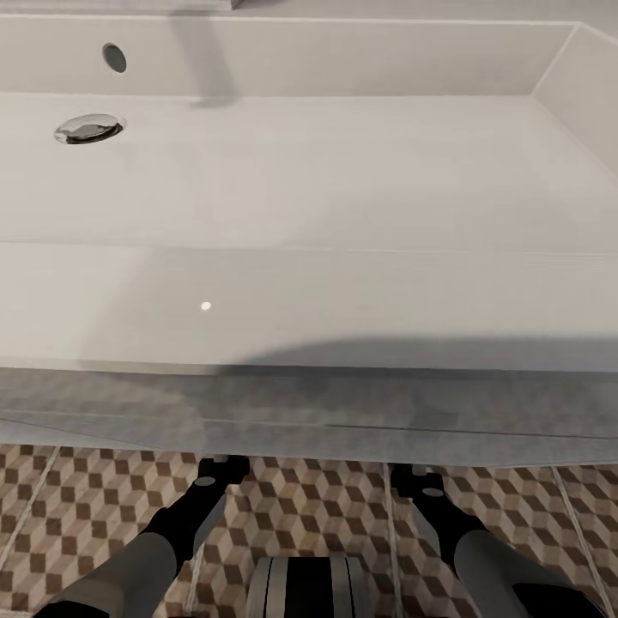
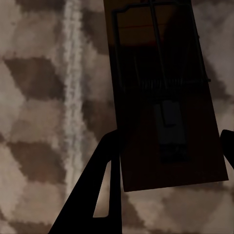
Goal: Take the four mousetraps from the cabinet in the bathroom and place them on the bathroom floor. Make sure all four end up on the same floor surface, and ensure that at least two of them are either under or directly next to the same bathroom sink.
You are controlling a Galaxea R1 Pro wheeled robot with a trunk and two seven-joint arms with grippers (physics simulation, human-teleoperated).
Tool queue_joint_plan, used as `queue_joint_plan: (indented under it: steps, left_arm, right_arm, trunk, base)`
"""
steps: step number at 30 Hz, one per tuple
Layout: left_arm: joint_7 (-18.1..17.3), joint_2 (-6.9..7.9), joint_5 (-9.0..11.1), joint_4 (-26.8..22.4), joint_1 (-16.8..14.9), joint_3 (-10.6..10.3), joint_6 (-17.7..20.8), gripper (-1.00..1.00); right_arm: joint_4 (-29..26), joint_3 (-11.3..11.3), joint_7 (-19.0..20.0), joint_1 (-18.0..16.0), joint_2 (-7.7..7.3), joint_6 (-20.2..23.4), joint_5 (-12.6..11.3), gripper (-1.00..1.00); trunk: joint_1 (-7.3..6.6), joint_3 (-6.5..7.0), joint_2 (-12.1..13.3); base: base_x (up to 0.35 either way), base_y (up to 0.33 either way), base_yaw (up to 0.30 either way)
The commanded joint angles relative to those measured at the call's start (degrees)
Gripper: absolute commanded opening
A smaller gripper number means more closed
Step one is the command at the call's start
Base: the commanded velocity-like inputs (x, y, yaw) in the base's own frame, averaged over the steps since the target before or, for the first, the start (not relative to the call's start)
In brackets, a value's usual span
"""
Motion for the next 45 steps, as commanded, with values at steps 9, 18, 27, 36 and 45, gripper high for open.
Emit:
queue_joint_plan:
  steps: [9,18,27,36,45]
  left_arm:
    - [0.48,0.05,0.36,-0.11,0.0,-0.44,0.38,-1.0]
    - [0.48,-0.01,0.31,-0.11,0.0,-0.4,0.13,-1.0]
    - [0.48,-0.03,0.27,-0.11,0.0,-0.4,-0.04,-1.0]
    - [0.48,-0.03,0.33,-0.11,0.0,-0.4,-0.17,-1.0]
    - [0.48,-0.03,0.35,-0.11,0.0,-0.4,-0.23,-1.0]
  right_arm:
    - [0.17,-0.37,-0.09,-0.03,0.04,-0.11,0.35,-1.0]
    - [0.18,-0.35,-0.08,-0.03,0.04,-0.19,0.44,-1.0]
    - [0.18,-0.29,-0.05,-0.03,0.04,-0.27,0.61,-1.0]
    - [0.18,-0.28,-0.09,-0.03,0.04,-0.13,0.56,-1.0]
    - [0.1,-0.28,-0.09,-0.03,0.04,-0.33,0.67,-1.0]
  trunk:
    - [-0.01,-0.03,-0.01]
    - [-0.01,-0.03,-0.01]
    - [-0.01,-0.03,-0.01]
    - [-0.01,-0.03,-0.01]
    - [-0.01,-0.03,-0.01]
  base:
    - [0.0,0.0,0.0]
    - [0.0,0.0,0.0]
    - [0.0,0.0,0.0]
    - [0.0,0.0,0.0]
    - [0.0,0.0,0.0]
